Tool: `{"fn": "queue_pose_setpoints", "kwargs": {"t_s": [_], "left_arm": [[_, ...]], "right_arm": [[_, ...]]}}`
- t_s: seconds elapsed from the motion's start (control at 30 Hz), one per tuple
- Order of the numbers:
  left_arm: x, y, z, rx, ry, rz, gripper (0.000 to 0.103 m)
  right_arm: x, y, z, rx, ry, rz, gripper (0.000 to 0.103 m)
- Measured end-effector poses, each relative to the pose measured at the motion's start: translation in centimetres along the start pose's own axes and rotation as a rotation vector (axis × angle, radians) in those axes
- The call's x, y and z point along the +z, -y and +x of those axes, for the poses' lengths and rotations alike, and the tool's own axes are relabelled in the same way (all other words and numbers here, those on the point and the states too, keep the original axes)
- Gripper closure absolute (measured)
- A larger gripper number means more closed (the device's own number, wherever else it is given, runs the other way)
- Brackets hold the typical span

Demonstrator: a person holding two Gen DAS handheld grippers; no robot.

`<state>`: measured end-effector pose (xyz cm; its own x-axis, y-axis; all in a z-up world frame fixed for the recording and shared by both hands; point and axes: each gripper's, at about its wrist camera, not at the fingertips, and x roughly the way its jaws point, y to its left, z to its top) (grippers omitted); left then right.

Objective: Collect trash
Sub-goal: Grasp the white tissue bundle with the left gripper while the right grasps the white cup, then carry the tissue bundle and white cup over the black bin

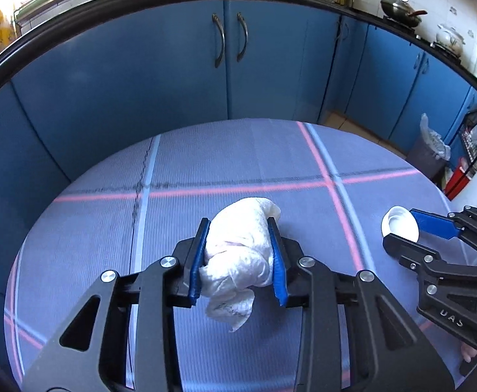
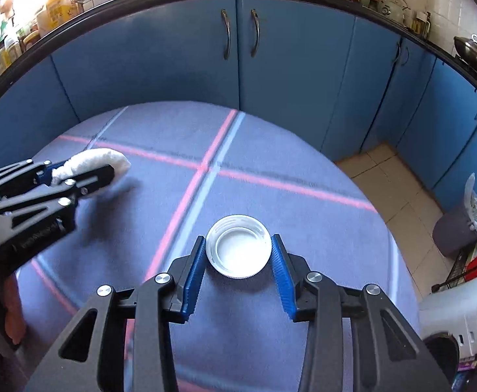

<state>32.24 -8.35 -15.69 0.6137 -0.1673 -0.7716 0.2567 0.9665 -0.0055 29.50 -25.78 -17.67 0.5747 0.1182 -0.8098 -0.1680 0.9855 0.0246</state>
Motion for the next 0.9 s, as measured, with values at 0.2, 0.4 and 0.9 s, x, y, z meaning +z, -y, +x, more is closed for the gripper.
{"fn": "queue_pose_setpoints", "kwargs": {"t_s": [0.2,0.4,0.9], "left_arm": [[-1.8,1.0,-3.8,-0.008,0.002,-0.005,0.069],[-3.3,2.4,-7.2,-0.003,0.014,0.01,0.069],[-6.2,7.9,-13.6,-0.039,0.042,0.058,0.069]], "right_arm": [[-2.9,0.1,-3.3,-0.009,-0.003,0.003,0.064],[-4.9,-0.2,-6.8,-0.009,0.021,-0.005,0.064],[-9.3,1.4,-13.7,-0.02,0.081,0.024,0.064]]}}
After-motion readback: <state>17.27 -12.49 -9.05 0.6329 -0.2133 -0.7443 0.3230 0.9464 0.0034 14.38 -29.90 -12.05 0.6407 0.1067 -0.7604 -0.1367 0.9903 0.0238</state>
